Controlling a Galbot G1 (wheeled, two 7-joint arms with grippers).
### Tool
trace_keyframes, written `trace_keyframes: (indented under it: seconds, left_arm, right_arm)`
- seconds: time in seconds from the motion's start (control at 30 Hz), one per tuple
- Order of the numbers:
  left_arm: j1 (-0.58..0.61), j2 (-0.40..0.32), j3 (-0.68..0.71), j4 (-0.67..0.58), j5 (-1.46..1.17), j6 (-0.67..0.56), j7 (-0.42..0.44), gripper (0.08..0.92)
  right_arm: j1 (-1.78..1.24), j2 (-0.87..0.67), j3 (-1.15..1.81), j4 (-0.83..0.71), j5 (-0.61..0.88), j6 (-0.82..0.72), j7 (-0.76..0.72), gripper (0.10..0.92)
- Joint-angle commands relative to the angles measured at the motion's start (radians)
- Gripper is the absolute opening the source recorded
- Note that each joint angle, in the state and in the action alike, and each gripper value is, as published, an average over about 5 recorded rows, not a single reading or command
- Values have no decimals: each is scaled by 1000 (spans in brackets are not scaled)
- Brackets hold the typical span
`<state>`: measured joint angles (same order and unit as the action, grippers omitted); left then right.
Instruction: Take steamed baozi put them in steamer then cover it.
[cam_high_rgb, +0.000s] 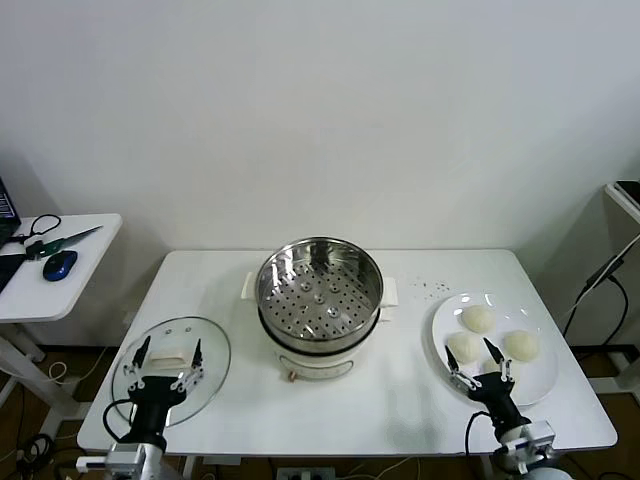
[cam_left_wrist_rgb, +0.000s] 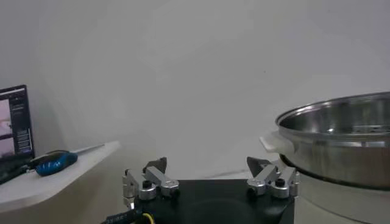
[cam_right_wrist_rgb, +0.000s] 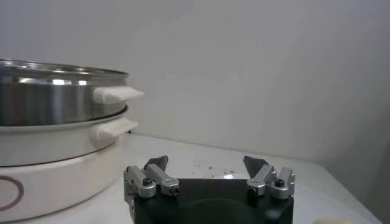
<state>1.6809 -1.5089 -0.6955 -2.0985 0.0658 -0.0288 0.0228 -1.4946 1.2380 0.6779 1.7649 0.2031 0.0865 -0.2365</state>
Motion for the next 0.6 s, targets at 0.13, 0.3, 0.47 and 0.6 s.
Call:
trace_keyframes:
  seconds: [0.13,0.3,0.47,0.6]
  left_arm:
    - [-3,5,8,-6,-12,2,-27,823]
    - [2,8,14,-9,-15,2,-49,823]
    - [4,14,13,-6,-21,0,-56,823]
    - [1,16,11,0,-24,0,-56,823]
  right_arm:
    - [156,-284,-11,-73,-68,-140,-218,823]
    - [276,-576,-71,-199,-113,-178,-497,823]
    - [484,-743,-192,-345,-175,-171,-717,823]
    - [719,-813,-383,-457,-265,-115,-821,823]
